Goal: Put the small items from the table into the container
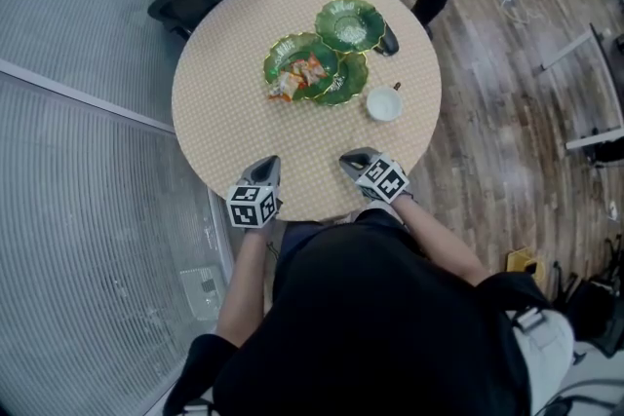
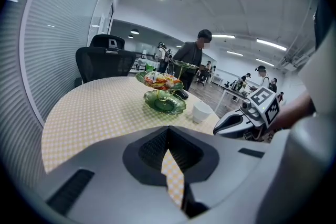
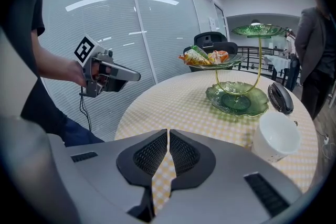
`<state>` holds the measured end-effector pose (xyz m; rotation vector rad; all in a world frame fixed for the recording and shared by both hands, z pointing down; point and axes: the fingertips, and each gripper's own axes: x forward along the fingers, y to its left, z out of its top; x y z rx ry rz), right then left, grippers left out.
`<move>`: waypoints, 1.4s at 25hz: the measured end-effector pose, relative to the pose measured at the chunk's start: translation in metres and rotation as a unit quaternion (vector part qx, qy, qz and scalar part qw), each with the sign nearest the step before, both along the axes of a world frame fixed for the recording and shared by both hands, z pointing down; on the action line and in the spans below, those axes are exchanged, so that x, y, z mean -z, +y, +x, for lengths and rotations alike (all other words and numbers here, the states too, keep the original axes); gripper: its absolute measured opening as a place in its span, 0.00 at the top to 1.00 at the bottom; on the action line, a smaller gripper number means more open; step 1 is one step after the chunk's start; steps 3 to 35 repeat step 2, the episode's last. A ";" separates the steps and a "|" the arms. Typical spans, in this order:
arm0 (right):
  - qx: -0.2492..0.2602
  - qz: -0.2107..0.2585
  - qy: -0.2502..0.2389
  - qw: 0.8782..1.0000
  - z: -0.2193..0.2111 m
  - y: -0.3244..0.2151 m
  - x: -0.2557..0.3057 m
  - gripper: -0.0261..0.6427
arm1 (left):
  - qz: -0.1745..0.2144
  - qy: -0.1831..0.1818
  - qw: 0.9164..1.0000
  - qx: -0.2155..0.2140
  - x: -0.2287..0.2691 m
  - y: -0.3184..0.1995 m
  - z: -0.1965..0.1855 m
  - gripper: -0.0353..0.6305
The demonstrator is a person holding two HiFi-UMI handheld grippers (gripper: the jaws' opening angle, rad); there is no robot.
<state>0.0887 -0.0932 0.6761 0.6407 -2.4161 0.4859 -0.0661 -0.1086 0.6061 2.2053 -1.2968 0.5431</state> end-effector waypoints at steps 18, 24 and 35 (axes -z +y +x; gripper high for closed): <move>-0.003 0.000 -0.001 1.000 0.002 0.000 0.001 0.90 | 0.000 0.000 1.000 -0.001 0.000 0.001 0.002 0.94; -0.003 0.000 -0.001 1.000 0.002 0.000 0.001 0.90 | 0.000 0.000 1.000 -0.001 0.000 0.001 0.002 0.94; -0.003 0.000 -0.001 1.000 0.002 0.000 0.001 0.90 | 0.000 0.000 1.000 -0.001 0.000 0.001 0.002 0.94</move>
